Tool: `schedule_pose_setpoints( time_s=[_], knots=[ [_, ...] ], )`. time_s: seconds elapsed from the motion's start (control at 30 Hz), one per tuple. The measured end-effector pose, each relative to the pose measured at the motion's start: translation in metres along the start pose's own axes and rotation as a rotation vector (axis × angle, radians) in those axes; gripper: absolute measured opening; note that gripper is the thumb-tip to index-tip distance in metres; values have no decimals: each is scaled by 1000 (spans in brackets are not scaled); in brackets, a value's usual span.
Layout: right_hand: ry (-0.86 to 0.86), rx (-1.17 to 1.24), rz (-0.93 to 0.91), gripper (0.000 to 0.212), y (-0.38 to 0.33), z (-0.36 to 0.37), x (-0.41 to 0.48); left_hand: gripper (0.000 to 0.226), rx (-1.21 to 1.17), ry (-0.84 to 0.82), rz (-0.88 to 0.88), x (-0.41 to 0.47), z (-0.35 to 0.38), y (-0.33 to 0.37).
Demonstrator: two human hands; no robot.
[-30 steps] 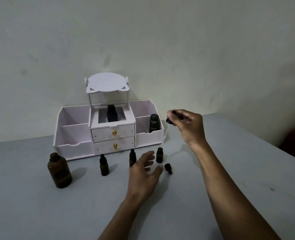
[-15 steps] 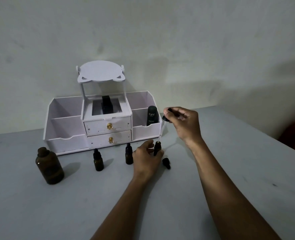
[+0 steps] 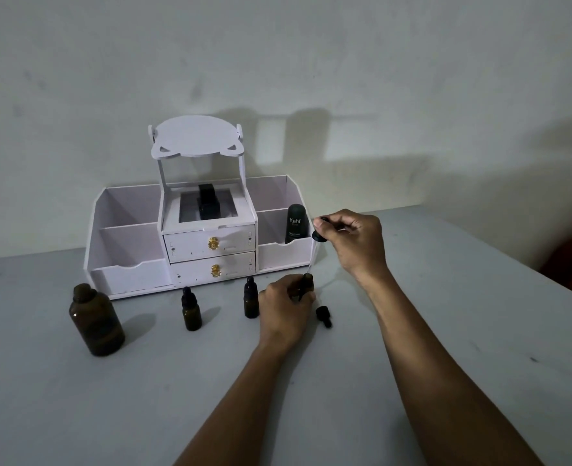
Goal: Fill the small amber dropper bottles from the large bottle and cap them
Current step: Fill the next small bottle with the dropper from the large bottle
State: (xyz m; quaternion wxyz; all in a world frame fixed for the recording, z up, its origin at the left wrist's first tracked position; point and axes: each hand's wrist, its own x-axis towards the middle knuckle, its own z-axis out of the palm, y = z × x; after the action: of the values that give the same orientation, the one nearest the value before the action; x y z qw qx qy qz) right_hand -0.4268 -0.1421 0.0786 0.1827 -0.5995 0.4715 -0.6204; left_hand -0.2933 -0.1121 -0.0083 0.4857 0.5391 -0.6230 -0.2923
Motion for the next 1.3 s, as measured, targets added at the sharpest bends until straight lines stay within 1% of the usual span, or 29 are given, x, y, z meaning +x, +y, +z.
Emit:
schedule_pose_setpoints(
  time_s=[0.23, 0.4, 0.53, 0.63, 0.7, 0.77, 0.87, 0.93, 1.0, 1.13, 1.2, 1.23, 1.3],
  knots=[
    [22, -32, -38, 10, 0, 1, 0, 34, 17, 6, 1, 1, 0, -2],
    [-3, -17, 11, 10, -3, 0, 0, 37, 19, -8, -2, 2, 1, -2],
    [28, 76, 32, 7, -12, -6, 0, 60, -14, -31, -62, -2, -3, 0],
    [65, 139, 16, 5, -26, -10, 0, 68, -25, -116, -104, -11, -14, 5],
    [90, 197, -9, 2, -37, -11, 1, 68, -22, -172, -120, -20, -27, 8],
    [106, 248, -35, 3, -48, -9, -2, 66, -19, -215, -133, -32, -45, 13],
    [56, 289, -77, 9, -69, 3, -7, 56, -3, -222, -110, -48, -81, 19],
    [-16, 329, -87, 9, -85, 17, -12, 45, -26, -154, -65, -59, -112, 21],
    [-94, 376, -98, 6, -102, 34, -18, 36, -35, -37, -8, -67, -144, 23],
    [-182, 441, -98, 8, -126, 75, -30, 24, -63, 316, 76, -75, -207, 16],
    [-203, 476, -77, 8, -134, 96, -36, 23, -64, 471, 97, -74, -232, 6],
    [-211, 493, -70, 8, -137, 107, -39, 24, -51, 520, 104, -72, -244, 1],
    [-229, 521, -56, 8, -142, 127, -45, 32, -12, 554, 73, -67, -263, -14]
  ],
)
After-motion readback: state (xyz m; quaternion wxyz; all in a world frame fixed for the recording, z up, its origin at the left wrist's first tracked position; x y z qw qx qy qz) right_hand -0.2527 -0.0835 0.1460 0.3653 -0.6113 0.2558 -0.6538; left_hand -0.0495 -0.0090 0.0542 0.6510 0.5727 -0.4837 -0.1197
